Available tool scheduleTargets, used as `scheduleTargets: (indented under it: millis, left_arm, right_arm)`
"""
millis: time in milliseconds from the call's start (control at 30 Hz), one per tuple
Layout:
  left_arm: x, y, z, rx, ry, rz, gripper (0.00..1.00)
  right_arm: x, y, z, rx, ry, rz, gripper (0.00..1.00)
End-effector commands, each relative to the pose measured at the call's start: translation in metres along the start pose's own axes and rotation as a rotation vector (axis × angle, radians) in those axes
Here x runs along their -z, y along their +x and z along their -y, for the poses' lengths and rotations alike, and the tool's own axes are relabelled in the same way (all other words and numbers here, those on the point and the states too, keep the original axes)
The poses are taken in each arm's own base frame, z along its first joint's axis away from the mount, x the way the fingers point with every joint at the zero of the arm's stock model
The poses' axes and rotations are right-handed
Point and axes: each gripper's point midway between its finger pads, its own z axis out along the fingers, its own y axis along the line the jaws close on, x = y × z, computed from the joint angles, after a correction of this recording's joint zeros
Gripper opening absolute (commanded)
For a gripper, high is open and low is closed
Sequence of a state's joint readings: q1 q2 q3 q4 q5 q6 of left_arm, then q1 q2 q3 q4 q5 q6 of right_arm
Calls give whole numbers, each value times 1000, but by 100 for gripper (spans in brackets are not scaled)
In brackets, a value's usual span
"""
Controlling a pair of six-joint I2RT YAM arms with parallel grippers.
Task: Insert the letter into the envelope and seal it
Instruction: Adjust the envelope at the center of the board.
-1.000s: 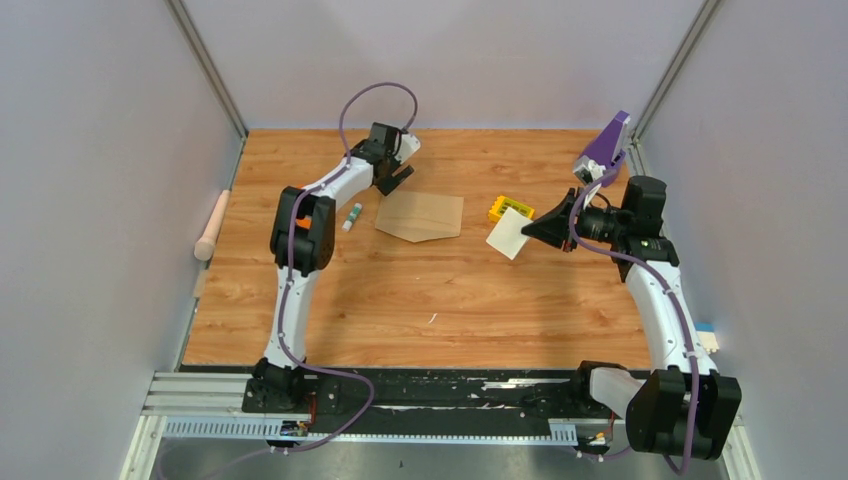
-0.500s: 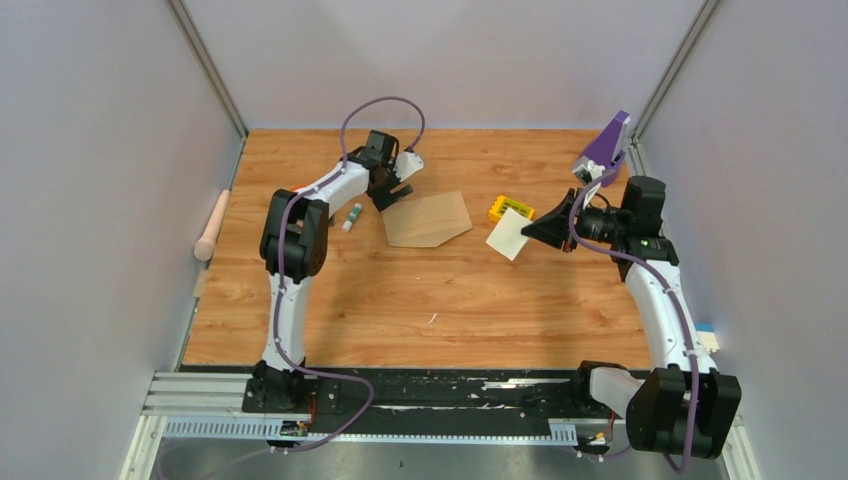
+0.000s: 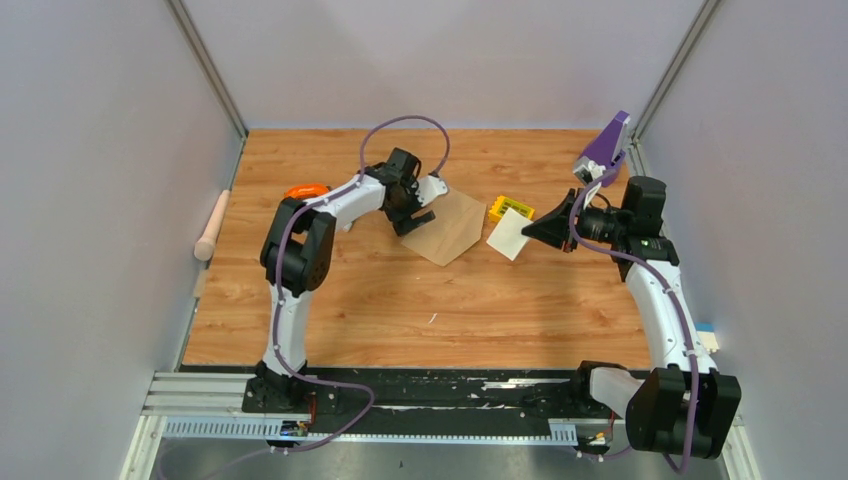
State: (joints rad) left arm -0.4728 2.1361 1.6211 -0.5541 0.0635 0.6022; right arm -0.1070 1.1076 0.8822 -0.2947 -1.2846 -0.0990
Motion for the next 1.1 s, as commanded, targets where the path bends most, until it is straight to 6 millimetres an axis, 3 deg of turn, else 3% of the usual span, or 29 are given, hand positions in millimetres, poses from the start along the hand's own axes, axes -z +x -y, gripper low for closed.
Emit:
scheduleTargets:
  millis: [0, 100, 200, 500, 633, 800, 967, 1067]
  left_arm:
    - [8, -4, 46, 31, 129, -5, 93]
    - [15, -10, 56, 45, 166, 13, 92]
    - [26, -19, 54, 54, 154, 42, 92]
    - [63, -90, 0, 124, -37, 258, 100]
    - [59, -108, -13, 157, -73, 316, 100]
    - [34, -108, -23, 206, -112, 298, 100]
    - [20, -112, -33, 222, -150, 275, 100]
    - [17, -117, -27, 212, -131, 269, 100]
  right_arm:
    - [2, -4, -4, 30, -23, 12, 0]
    - [3, -3, -4, 26, -25, 12, 0]
    - [3, -4, -4, 27, -24, 13, 0]
    - [-1, 1, 17, -78, 16, -4, 0]
    - [-7, 10, 41, -193, 59, -27, 0]
    - [-13, 22, 58, -323, 58, -49, 0]
    - [-12, 24, 64, -311, 94, -54, 0]
    - [-10, 19, 62, -274, 109, -47, 0]
